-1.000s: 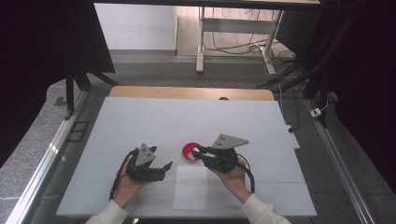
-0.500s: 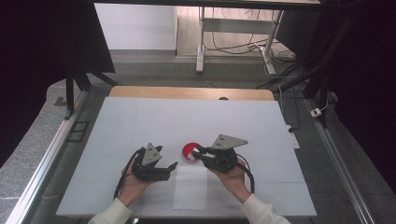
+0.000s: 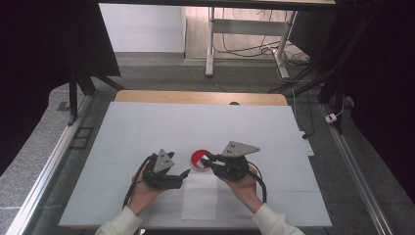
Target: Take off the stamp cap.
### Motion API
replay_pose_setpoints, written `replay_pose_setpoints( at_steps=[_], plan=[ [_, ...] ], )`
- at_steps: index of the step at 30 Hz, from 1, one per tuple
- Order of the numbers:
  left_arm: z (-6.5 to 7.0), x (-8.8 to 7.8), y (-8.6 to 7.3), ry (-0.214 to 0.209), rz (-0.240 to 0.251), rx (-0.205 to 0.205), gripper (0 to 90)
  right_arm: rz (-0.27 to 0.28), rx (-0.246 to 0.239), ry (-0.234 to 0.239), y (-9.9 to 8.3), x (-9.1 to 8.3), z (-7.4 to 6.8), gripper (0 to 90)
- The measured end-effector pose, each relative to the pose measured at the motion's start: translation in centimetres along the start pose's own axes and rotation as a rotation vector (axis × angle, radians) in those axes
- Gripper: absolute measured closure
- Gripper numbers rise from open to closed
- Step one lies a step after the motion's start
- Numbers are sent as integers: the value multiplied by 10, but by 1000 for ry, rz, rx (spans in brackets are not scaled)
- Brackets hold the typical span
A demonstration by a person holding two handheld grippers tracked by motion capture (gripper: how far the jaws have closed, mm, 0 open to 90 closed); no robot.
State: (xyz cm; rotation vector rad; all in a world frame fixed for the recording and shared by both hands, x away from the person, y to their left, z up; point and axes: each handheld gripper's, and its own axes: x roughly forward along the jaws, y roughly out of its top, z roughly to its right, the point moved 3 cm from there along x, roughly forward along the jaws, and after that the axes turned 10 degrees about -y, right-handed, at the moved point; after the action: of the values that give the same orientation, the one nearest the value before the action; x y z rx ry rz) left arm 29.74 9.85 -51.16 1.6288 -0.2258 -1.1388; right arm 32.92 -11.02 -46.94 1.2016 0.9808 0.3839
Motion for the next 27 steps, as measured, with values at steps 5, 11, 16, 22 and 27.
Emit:
replay_pose_setpoints(
  at_steps=[5,11,16,22,27],
  plan=[
    [2,5,2,2,-13,21,196,-1,-1,0,0,1,0,758],
    [4,10,6,-1,-15,29,196,0,-2,-2,0,1,0,758],
    [6,13,9,-8,-15,33,196,-1,-2,-4,-1,1,0,758],
    [10,18,12,-20,-16,42,196,1,1,-3,-2,1,0,758],
    [13,21,15,-28,-15,47,196,4,3,-2,-2,1,-1,758]
  ],
)
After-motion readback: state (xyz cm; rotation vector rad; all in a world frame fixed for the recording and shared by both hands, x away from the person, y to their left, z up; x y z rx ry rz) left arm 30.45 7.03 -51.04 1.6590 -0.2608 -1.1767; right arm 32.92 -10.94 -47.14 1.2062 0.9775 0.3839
